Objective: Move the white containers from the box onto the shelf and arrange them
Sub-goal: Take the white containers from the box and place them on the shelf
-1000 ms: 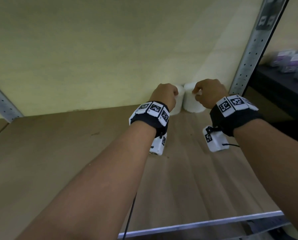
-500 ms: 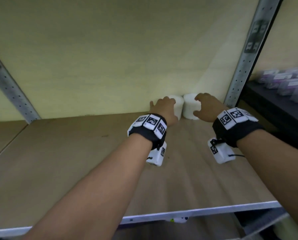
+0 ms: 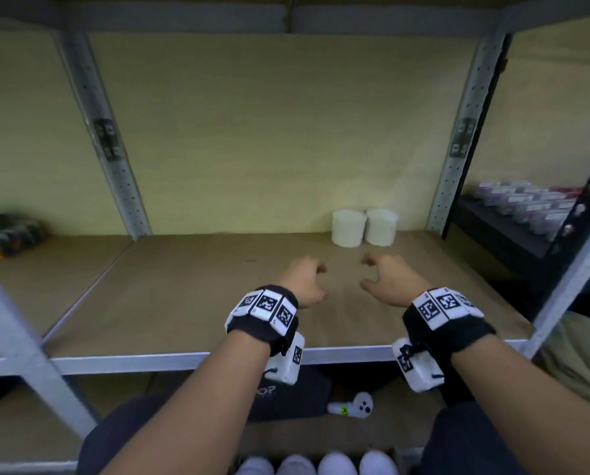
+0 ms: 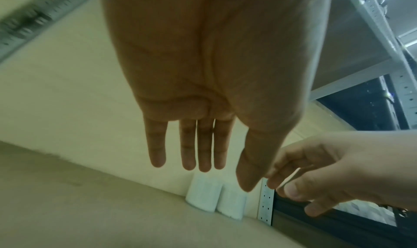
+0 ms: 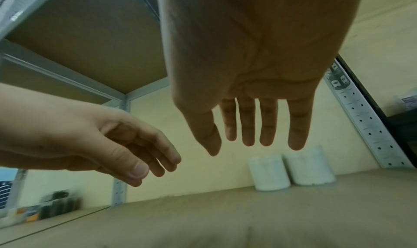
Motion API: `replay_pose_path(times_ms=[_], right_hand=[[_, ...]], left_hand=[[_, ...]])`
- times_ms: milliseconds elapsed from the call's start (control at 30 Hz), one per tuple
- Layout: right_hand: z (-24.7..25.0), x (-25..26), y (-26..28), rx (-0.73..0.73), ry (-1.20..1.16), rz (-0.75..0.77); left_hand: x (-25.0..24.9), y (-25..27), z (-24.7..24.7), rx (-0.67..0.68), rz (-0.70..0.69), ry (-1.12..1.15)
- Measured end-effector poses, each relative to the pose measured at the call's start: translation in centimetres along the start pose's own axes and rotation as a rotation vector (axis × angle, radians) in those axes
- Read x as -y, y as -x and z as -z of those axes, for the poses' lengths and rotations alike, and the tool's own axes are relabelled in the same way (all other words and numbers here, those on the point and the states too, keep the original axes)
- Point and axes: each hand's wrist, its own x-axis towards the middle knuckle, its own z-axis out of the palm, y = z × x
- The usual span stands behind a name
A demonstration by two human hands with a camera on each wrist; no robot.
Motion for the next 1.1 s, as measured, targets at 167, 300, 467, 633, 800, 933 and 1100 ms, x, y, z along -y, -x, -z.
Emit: replay_pose_path(times_ms=[167, 300, 467, 633, 800, 933, 1100], right_hand=[[-2.6, 2.7, 4.1, 0.032, -0.014, 0.049], [-5.4, 4.4, 6.5, 0.054, -0.046, 0.108], [-10.2, 5.7, 8.7, 0.137, -0.081, 0.207], [-15.9, 5.6, 9.5, 0.225, -0.11, 0.221], [-21.8, 4.6, 9.1, 0.427, -0.066, 0.135], [-26.7, 3.5, 9.1, 0.571, 0.019, 0.094], [-32.2, 2.2, 10.4, 0.722, 0.112, 0.042]], left_hand=[[2.8, 5.9, -1.2, 0.009, 0.049, 0.047], [5.0, 9.5, -2.3, 0.048, 0.087, 0.038], [7.4, 12.8, -4.8, 0.167, 0.133, 0.006], [9.5, 13.8, -8.0, 0.309, 0.214, -0.05], [13.0, 14.0, -12.5, 0.481, 0.312, -0.107], [18.7, 13.2, -18.7, 0.646, 0.463, -0.076], [24.8, 12.6, -27.5, 0.757, 0.54, 0.008]])
